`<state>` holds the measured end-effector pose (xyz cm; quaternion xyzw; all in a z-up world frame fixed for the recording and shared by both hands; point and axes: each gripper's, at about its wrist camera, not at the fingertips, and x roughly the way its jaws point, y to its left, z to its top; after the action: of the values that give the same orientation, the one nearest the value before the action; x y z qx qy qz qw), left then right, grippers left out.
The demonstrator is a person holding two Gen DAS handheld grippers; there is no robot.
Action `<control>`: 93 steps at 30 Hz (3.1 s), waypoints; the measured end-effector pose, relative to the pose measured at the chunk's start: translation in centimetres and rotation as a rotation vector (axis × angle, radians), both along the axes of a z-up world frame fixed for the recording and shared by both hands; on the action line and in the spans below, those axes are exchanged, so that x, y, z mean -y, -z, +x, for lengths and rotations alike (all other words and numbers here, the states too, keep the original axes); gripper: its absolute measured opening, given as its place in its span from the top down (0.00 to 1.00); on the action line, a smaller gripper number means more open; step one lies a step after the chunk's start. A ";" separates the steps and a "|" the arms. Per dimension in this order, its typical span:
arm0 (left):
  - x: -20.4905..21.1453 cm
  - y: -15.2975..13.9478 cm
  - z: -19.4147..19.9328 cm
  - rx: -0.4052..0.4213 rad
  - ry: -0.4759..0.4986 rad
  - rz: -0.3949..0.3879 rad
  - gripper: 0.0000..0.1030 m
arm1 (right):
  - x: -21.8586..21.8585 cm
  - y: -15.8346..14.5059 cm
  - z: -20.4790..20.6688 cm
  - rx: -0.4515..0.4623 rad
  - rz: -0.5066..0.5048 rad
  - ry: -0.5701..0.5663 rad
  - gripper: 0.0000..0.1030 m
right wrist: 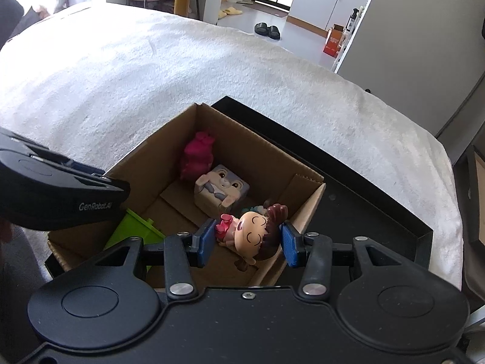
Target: Organize rigid objects
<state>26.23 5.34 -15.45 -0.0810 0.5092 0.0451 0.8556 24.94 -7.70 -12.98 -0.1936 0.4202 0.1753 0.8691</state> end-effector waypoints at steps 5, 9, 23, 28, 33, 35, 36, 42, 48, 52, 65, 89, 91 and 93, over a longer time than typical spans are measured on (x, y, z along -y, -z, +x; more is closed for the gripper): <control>0.1 0.1 -0.4 0.016 0.002 0.001 0.89 | -0.3 0.4 0.5 -0.003 -0.001 -0.003 0.56; 0.1 0.0 -0.3 0.018 0.004 -0.001 0.90 | -1.0 0.5 0.7 -0.002 0.004 -0.019 0.56; -0.1 0.0 -0.2 0.012 -0.006 -0.009 0.89 | -0.9 0.6 0.6 0.013 0.022 -0.023 0.56; -0.1 -0.1 -0.1 -0.004 -0.012 -0.017 0.89 | 1.5 -0.3 0.2 0.017 0.069 0.034 0.56; 0.2 -0.7 -0.5 -0.021 -0.023 0.001 0.88 | 3.0 -0.9 -0.5 0.016 0.089 0.076 0.56; 0.3 -1.1 -0.8 -0.019 -0.021 0.009 0.87 | 3.6 -1.4 -0.8 0.017 0.114 0.094 0.55; 0.4 -1.4 -1.0 -0.017 -0.021 0.016 0.87 | 3.9 -1.6 -1.1 0.014 0.129 0.102 0.55; 0.9 -3.2 -2.4 0.003 -0.016 0.037 0.85 | 4.9 -2.6 -2.5 0.019 0.168 0.121 0.49; 1.6 -4.7 -4.2 0.025 -0.008 0.059 0.69 | 5.7 -3.8 -4.2 0.038 0.206 0.141 0.42; 2.1 -5.5 -5.1 0.030 0.002 0.082 0.57 | 6.5 -4.5 -5.2 0.049 0.238 0.164 0.37; 3.2 -7.8 -8.0 0.077 0.013 0.128 0.28 | 9.1 -6.0 -7.4 0.098 0.325 0.249 0.18; 2.9 -11.8 -13.4 0.106 0.073 0.132 0.04 | 11.5 -8.1 -11.9 0.102 0.454 0.410 0.00; 2.7 -12.3 -13.9 0.117 0.069 0.134 0.03 | 11.7 -8.3 -12.1 0.087 0.461 0.420 0.00; 2.6 -12.8 -14.4 0.132 0.070 0.133 0.03 | 11.9 -8.6 -12.6 0.095 0.464 0.427 0.00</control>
<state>11.79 2.72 -2.62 -0.0089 0.4499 0.0435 0.8920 12.32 -19.58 -4.38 0.0944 0.3592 0.0707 0.9258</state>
